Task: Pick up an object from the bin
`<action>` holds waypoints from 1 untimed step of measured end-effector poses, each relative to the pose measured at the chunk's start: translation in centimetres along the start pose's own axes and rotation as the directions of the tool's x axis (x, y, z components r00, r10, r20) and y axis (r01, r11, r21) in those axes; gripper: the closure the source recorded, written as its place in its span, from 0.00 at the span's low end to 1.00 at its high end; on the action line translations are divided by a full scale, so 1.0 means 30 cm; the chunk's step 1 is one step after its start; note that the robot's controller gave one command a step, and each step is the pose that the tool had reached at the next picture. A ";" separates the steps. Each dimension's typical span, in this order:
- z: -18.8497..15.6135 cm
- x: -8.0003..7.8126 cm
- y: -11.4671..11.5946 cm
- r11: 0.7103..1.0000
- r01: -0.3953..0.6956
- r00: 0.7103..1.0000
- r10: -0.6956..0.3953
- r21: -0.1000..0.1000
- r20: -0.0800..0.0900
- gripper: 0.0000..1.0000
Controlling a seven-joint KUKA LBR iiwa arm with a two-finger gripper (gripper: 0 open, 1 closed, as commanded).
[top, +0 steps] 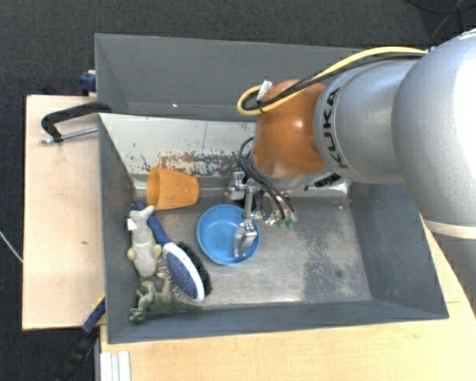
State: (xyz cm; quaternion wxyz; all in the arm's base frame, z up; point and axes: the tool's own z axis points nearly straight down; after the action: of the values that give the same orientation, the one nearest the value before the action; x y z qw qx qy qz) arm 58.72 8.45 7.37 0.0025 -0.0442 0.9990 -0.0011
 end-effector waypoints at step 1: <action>-0.018 -0.016 0.003 1.000 -0.006 1.000 0.006 -0.007 0.020 1.00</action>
Offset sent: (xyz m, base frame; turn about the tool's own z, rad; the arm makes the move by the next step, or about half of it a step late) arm 0.0000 0.0000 0.0000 0.0000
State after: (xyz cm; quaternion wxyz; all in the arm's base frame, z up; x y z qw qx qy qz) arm 59.20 8.59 7.90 0.0124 -0.0413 0.9991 0.0031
